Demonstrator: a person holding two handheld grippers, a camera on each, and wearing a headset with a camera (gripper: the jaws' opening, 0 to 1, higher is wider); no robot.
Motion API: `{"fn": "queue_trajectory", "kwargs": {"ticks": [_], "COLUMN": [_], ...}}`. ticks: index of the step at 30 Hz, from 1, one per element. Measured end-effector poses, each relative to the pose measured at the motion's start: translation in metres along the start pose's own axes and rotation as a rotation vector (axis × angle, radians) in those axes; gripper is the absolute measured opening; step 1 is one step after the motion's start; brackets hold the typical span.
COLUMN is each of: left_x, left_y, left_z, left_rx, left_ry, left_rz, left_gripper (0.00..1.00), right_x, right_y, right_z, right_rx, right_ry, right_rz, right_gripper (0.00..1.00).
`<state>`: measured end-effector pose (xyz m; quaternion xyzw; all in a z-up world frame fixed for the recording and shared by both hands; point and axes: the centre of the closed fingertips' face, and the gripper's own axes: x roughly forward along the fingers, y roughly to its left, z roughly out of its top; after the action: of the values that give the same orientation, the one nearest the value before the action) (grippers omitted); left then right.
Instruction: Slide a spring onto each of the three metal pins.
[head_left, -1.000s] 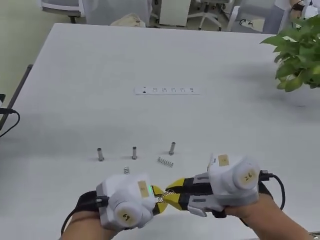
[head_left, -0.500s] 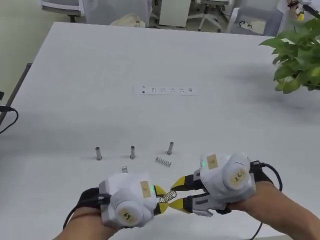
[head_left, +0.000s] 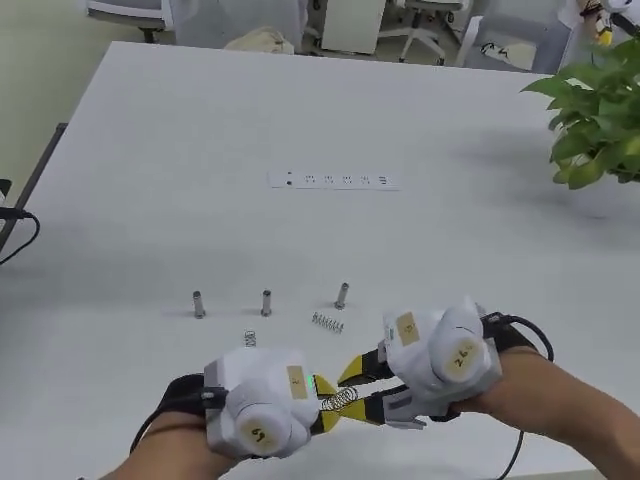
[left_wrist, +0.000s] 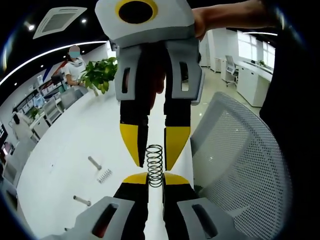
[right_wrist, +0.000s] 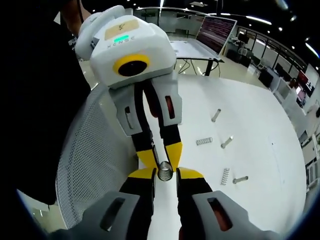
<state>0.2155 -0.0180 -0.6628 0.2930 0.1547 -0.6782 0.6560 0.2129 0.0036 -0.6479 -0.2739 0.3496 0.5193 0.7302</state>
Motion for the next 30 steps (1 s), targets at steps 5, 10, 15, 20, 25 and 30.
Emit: {"fn": "queue_trajectory", "kwargs": {"ticks": [5,10,15,20,25,30], "left_x": [0.0006,0.0002,-0.0015,-0.0016,-0.0007,0.0002], "left_y": [-0.004,-0.0052,-0.0039,-0.0046,-0.007,-0.0035], "left_z": [-0.0009,-0.0029,-0.0017,0.0004,0.0008,-0.0025], "left_rx": [0.035,0.02,0.002,-0.002,0.0,-0.011], "left_ry": [0.014,0.015,0.003,-0.002,-0.004,0.003], "left_rz": [-0.016,-0.03,-0.037,-0.044,-0.056,-0.036], "left_gripper": [0.02,0.02,0.01,0.02,0.02,0.06], "right_x": [0.0028,0.0039,0.0044,0.0043,0.0039,0.0041], "right_y": [0.0052,0.0064,0.0055,0.0054,0.0074,0.0058], "right_z": [0.0027,-0.0004,-0.003,-0.0034,-0.0044,-0.0053], "right_rx": [-0.036,-0.052,-0.069,-0.082,-0.071,-0.066], "right_ry": [0.001,0.016,0.026,0.031,0.032,0.03], "right_rz": [0.025,0.031,0.024,0.026,0.034,0.023], "right_gripper": [0.09,0.09,0.09,0.09,0.09,0.09]}}
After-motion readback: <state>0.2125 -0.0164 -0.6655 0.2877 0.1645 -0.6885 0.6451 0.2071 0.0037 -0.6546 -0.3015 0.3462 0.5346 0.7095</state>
